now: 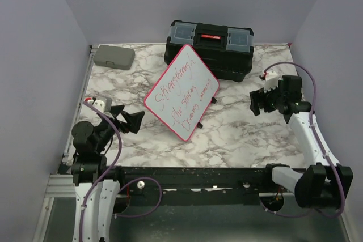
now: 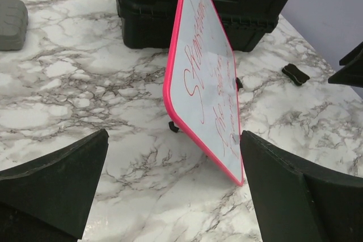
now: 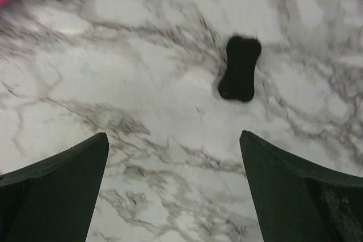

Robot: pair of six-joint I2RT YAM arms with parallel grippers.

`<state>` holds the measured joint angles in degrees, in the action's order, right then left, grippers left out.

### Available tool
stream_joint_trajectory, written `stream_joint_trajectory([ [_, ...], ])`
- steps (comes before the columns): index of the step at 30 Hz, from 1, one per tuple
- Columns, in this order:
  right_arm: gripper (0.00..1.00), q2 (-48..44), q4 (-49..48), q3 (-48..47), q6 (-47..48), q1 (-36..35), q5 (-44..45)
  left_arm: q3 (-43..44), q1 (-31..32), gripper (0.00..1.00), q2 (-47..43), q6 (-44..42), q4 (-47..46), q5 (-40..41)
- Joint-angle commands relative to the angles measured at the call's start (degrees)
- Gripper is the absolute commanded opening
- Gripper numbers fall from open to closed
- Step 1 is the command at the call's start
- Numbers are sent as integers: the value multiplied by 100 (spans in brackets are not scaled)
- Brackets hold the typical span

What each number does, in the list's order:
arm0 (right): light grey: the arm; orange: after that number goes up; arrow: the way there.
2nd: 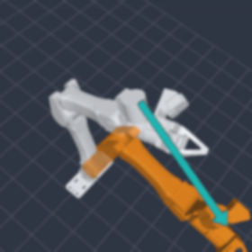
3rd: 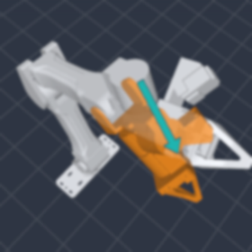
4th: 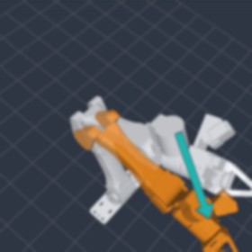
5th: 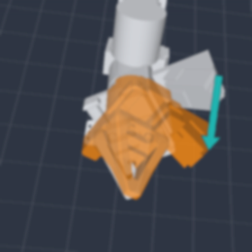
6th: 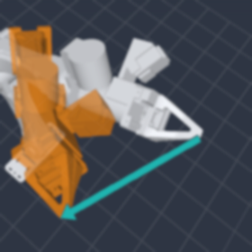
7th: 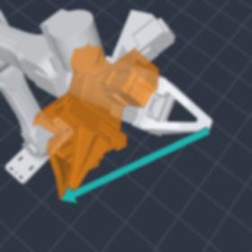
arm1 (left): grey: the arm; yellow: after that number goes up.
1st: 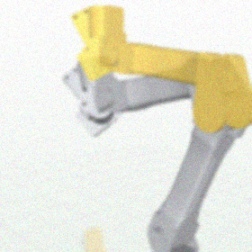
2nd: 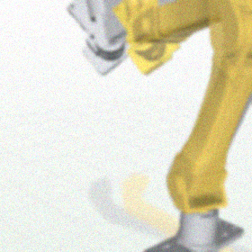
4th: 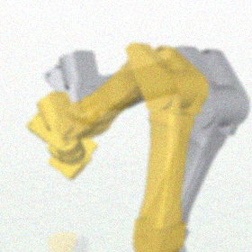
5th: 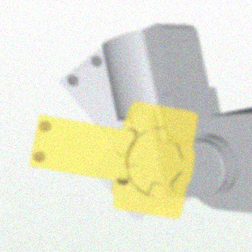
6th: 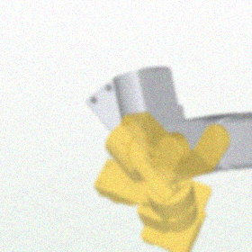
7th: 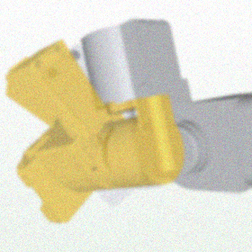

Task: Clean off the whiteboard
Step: Pick up the whiteboard eraser from the center of the board.

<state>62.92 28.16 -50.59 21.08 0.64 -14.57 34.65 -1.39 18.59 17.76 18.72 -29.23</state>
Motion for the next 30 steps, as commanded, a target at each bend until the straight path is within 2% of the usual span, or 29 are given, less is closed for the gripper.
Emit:
stream_joint_trajectory([
  [1,100,481,301,171,585,1005,-972,-401,121,99,-268,-167,-169,176],
  [5,97,1347,-101,-42,719,1280,-764,-450,301,99,-301,-291,-203,410],
  [11,78,2497,-92,-943,542,1271,-1124,-449,346,99,-321,-370,-176,710],
  [17,75,3061,-439,-1278,376,1144,-704,-468,349,99,-317,-394,-223,794],
  [21,68,3545,-391,-1562,309,1060,-487,-455,345,99,-326,-405,-220,827],
  [30,62,3732,-452,-1481,217,1001,-199,-462,348,99,-348,-405,-228,851],
])
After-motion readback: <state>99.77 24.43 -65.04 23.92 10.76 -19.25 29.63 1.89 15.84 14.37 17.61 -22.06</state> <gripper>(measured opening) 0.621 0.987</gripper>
